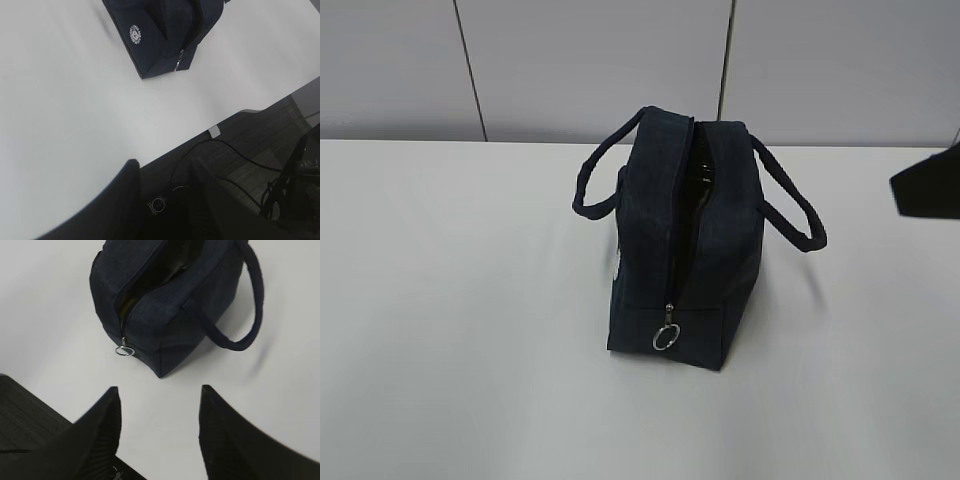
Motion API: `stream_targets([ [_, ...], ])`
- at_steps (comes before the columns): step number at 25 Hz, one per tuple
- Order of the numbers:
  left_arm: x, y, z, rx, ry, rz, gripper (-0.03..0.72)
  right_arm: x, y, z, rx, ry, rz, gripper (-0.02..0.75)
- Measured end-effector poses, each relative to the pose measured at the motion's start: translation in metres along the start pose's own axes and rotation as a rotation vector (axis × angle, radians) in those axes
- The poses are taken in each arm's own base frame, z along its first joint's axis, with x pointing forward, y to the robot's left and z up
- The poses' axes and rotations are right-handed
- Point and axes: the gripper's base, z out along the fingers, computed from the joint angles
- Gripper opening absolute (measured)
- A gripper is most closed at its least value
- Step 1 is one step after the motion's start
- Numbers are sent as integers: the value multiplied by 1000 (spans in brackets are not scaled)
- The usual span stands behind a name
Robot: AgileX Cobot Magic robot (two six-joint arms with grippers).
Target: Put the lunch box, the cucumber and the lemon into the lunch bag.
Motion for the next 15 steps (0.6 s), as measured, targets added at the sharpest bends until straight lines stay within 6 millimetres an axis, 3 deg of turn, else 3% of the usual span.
stream_targets([
  [4, 6, -3, -10, 10, -38, 1, 211, 20, 4, 24, -72, -8, -2, 382],
  [15, 7, -3, -12, 13, -44, 0, 207, 71, 10, 75, -183, -155, -59, 382],
])
